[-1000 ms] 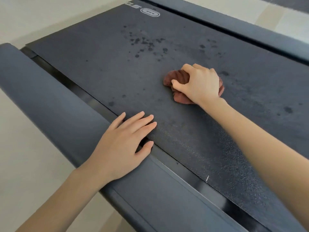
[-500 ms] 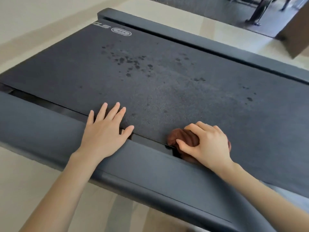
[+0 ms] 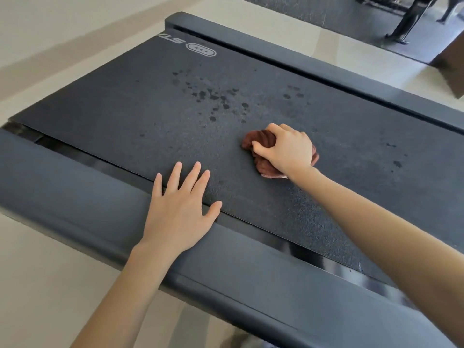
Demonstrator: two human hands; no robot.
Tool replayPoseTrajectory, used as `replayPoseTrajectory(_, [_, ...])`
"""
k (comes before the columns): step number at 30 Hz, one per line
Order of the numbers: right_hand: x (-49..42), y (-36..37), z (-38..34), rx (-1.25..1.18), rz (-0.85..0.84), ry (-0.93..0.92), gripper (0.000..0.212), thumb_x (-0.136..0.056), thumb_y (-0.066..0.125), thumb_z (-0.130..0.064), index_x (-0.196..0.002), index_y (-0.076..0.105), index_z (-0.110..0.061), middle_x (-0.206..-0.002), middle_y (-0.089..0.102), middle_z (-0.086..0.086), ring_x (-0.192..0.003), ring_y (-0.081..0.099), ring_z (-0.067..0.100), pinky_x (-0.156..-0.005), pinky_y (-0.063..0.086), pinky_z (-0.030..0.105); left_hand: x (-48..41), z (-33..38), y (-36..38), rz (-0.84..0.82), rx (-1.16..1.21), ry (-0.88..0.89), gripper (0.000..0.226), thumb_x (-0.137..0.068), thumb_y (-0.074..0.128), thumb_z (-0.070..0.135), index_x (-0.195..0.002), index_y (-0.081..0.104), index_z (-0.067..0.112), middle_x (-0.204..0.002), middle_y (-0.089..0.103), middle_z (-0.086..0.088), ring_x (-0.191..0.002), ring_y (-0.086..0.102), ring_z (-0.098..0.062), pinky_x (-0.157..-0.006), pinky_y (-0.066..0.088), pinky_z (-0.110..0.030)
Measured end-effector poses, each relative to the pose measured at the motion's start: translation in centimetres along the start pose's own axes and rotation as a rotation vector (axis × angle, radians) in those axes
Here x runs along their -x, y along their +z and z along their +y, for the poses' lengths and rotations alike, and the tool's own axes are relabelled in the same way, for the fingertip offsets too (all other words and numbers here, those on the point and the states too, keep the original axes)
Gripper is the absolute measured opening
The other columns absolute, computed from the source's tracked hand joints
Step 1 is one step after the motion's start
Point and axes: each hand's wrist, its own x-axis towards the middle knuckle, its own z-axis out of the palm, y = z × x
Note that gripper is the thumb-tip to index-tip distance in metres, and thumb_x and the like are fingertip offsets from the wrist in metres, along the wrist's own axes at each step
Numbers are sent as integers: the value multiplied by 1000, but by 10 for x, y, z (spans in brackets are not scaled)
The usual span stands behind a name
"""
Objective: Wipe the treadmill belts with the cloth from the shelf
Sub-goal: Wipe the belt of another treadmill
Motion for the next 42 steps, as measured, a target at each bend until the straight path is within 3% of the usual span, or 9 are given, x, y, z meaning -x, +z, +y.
replayPoseTrajectory(7, [-57, 24, -15, 37, 6, 22, 43, -87, 51, -56, -107, 60, -20, -101, 64, 6, -92, 59, 30, -84, 37, 39, -1, -1, 2, 45, 40, 1, 82, -78, 0, 63, -150, 20, 29, -158, 10, 10, -147, 3, -20, -117, 9, -47])
replayPoseTrajectory(13, [33, -5, -27, -121, 90, -240, 42, -79, 49, -57, -81, 65, -19, -67, 54, 1, -60, 55, 26, -63, 37, 33, -3, -22, -1, 76, 58, 71, 67, -87, 20, 58, -141, 43, 25, -150, 34, 10, -141, 27, -15, -112, 26, -42])
replayPoseTrajectory(18, [117, -41, -36, -212, 43, -433, 27, -77, 61, -48, -77, 68, -22, -69, 56, 0, -62, 55, 25, -63, 42, 36, 1, -54, -4, 120, 56, -6, 68, -87, 20, 60, -142, 42, 25, -151, 33, 10, -141, 25, -13, -115, 21, -42])
replayPoseTrajectory(23, [76, -21, -45, -228, 25, -512, 30, -74, 59, -52, -75, 65, -22, -67, 55, -2, -62, 58, 24, -58, 43, 35, 4, -53, -4, 106, 40, -40, 68, -87, 21, 60, -141, 43, 25, -151, 33, 10, -142, 25, -13, -115, 20, -41])
replayPoseTrajectory(28, [-16, 27, -83, -148, 52, -374, 37, -75, 55, -57, -83, 64, -22, -70, 58, 0, -63, 59, 26, -63, 40, 33, 4, -53, -7, 97, 41, -42, 67, -87, 23, 59, -140, 45, 25, -151, 34, 10, -141, 26, -14, -114, 23, -41])
replayPoseTrajectory(32, [-91, 58, -117, -70, -54, -232, 45, -85, 51, -58, -111, 61, -22, -104, 63, 5, -96, 60, 29, -83, 36, 38, 5, -52, -7, 109, 51, -44, 67, -86, 22, 58, -140, 45, 25, -151, 34, 10, -141, 26, -13, -114, 24, -39])
replayPoseTrajectory(35, [-106, 64, -130, -43, -63, -171, 48, -87, 49, -57, -118, 58, -21, -110, 62, 7, -101, 58, 31, -88, 36, 40, 6, -54, -9, 119, 78, -45, 66, -86, 22, 56, -139, 48, 26, -149, 36, 10, -141, 28, -12, -114, 23, -39])
replayPoseTrajectory(38, [-82, 55, -128, -47, -22, -234, 46, -87, 51, -56, -113, 59, -19, -102, 63, 8, -96, 59, 32, -83, 35, 39, 8, -60, -10, 127, 83, -78, 69, -84, 17, 58, -140, 45, 29, -151, 33, 12, -142, 23, -10, -116, 15, -43])
replayPoseTrajectory(42, [-4, 23, -111, -182, 84, -418, 39, -79, 54, -56, -87, 66, -19, -73, 58, 1, -65, 58, 26, -66, 36, 34, 17, -94, -12, 135, 35, -206, 77, -79, 3, 64, -144, 33, 37, -154, 23, 16, -145, 12, -9, -118, 4, -43])
